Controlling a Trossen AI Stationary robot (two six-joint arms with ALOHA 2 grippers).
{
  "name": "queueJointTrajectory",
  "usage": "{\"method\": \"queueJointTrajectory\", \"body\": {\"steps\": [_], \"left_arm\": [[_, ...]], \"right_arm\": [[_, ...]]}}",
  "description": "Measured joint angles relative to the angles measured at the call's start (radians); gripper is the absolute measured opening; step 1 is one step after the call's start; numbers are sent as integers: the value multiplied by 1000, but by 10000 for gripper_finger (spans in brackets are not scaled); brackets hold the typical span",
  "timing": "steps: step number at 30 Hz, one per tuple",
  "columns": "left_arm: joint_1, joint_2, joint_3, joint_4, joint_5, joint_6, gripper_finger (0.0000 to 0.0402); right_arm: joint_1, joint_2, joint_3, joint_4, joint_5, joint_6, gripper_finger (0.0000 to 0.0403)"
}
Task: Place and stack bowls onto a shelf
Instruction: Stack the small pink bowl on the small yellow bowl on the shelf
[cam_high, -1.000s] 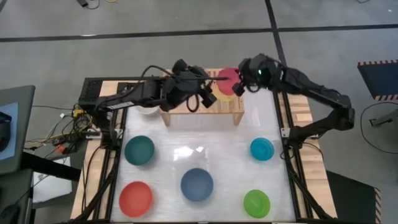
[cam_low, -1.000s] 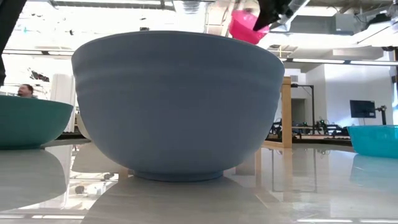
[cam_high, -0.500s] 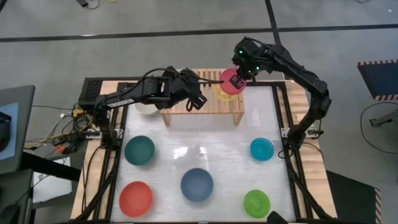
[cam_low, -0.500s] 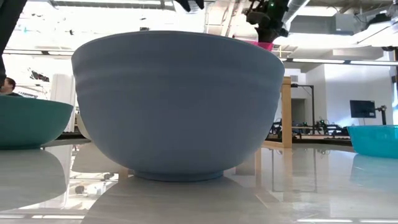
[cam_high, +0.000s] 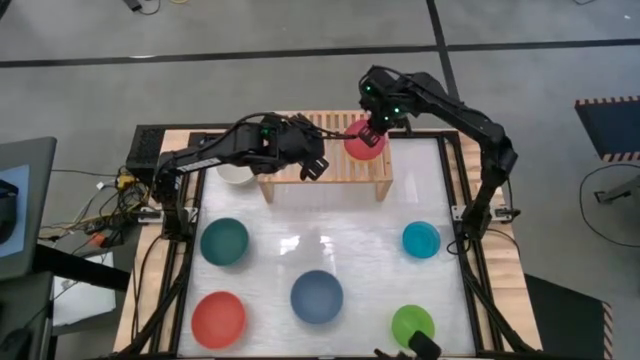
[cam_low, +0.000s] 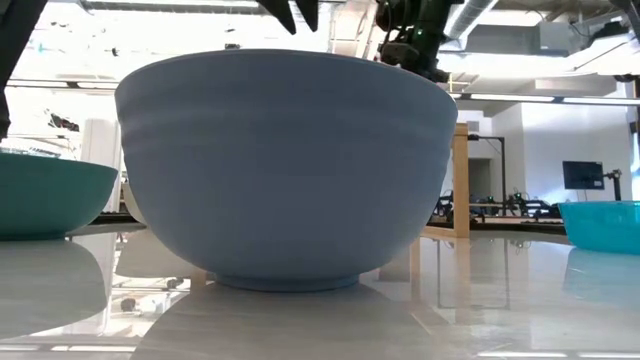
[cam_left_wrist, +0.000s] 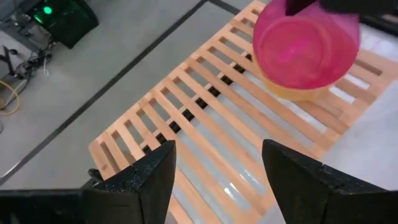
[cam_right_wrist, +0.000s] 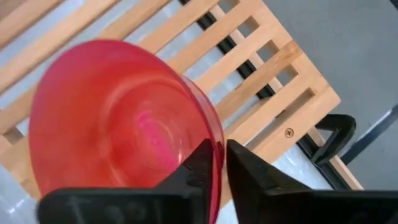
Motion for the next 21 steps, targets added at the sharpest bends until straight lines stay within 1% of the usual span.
{"method": "queueJointTrajectory", "body": {"steps": [3, 8, 11, 13, 15, 18, 21], "left_arm": [[-3, 1, 0, -18, 2, -1, 226], [-5, 1, 0, -51, 9, -20, 226], [-4, 1, 0, -53, 8, -23, 226], [-4, 1, 0, -54, 9, -24, 226], [-4, 1, 0, -54, 8, -25, 226], [-5, 1, 0, -54, 8, -26, 226], [-5, 1, 0, -54, 8, -27, 226]], "right_arm": [[-1, -3, 0, 30, -13, -1, 116], [-2, -40, 0, 73, -14, 0, 191], [-7, -69, 0, 76, 0, 5, 217], [-10, -84, 0, 74, 13, 14, 221], [-18, -98, 0, 62, 17, 16, 216], [-33, -106, -6, 50, 17, 17, 199], [-50, -101, -43, 53, 18, 18, 180]]}}
